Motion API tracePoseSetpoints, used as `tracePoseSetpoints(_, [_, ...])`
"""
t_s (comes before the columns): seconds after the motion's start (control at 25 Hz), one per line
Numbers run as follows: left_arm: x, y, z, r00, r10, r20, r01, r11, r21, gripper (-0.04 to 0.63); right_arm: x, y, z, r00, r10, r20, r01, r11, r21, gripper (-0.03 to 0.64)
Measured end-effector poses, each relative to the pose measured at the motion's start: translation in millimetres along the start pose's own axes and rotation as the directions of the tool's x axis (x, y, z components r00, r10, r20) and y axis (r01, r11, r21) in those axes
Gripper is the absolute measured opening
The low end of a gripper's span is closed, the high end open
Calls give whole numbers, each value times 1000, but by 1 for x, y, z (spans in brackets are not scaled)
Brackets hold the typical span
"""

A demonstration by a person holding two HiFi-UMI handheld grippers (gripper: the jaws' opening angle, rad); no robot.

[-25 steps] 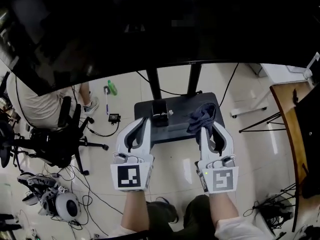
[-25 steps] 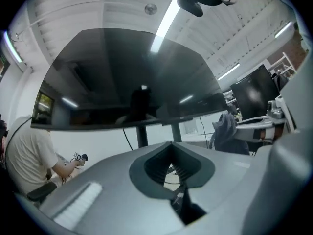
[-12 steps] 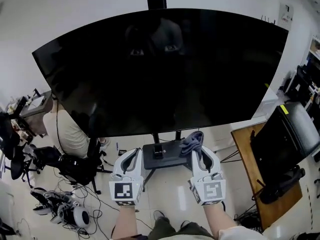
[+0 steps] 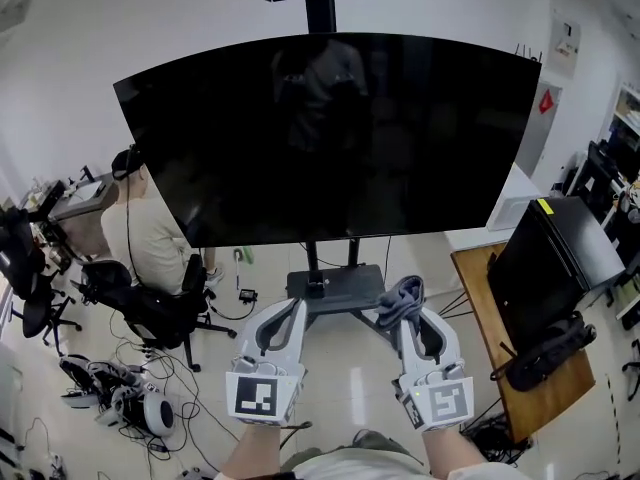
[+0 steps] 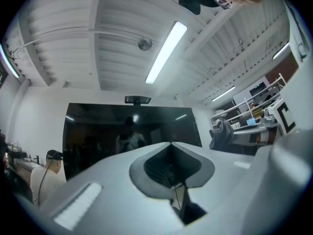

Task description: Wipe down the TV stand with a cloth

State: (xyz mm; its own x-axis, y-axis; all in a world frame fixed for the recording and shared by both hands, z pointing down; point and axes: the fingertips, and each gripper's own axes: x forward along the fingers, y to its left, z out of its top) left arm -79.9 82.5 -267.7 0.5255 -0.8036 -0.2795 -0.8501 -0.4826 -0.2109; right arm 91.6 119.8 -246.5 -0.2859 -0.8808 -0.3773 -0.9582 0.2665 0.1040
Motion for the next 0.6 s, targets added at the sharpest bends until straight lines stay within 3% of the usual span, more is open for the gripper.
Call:
tracePoseSetpoints(0.12, [-49,3,14,991,0,-136,-1,1000,-5,160,-24,34,21,1000,-19,14,19,1000,-2,60])
tracePoseSetpoints(0.36, [-111,10,72,982,86,-165,-80,996,45,160,-55,61,91,999,-34,15,34,999,12,58])
tracePoseSetpoints(0.6, [-153,11,69,980,41,-195,-42,999,-2,160,-77,92,93,998,-52,-20,53,999,9,58])
